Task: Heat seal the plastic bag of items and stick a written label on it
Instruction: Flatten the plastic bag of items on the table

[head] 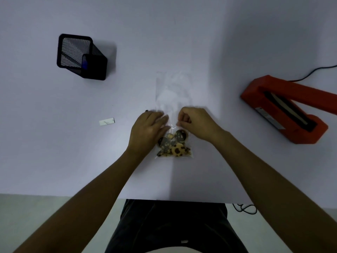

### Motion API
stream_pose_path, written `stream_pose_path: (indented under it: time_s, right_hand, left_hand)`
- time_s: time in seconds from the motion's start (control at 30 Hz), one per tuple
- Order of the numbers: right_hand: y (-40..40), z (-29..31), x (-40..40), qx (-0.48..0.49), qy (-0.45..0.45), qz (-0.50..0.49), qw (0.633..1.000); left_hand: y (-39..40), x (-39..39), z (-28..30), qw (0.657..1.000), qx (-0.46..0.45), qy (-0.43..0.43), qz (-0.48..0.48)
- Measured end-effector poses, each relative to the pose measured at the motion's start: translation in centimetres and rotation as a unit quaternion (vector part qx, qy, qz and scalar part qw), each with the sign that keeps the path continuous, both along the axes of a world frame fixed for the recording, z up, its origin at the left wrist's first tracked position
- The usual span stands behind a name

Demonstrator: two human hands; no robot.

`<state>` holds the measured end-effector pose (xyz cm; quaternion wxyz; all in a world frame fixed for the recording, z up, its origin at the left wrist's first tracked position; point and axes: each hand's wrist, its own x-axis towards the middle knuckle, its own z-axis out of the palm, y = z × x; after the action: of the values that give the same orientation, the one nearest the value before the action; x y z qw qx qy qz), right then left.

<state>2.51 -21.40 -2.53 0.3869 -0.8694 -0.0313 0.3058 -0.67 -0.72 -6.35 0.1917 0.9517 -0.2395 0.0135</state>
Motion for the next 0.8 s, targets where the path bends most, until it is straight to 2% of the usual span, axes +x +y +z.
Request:
stream_pose_path:
  time_s: [0.17, 0.47, 0.63, 0.8]
  right_hand:
    - [1.6, -0.6, -1.3, -0.089, -0.081, 0.017, 0.993]
    - [-1.4, -0.2, -1.0, -0.064, 0.017, -0.063, 0.996]
    - [1.7, 0.6, -0.9, -0.218, -0.028, -0.026, 0.975]
    - [-1.1, 0.7, -1.4, -0.208, -0.011, -0.051, 0.977]
  left_hand:
    - [1.0, 0.3, -0.4, 0.999, 0.012, -0.021, -0.03]
    - [1.6, 0.5, -0.7, 0.999, 0.003, -0.022, -0.043]
    - [1.7, 0.4, -0.8, 0.999, 0.001, -0.022, -0.04]
    - [1.8, 0.4, -0.9, 0.999, -0.007, -0.024, -0.036]
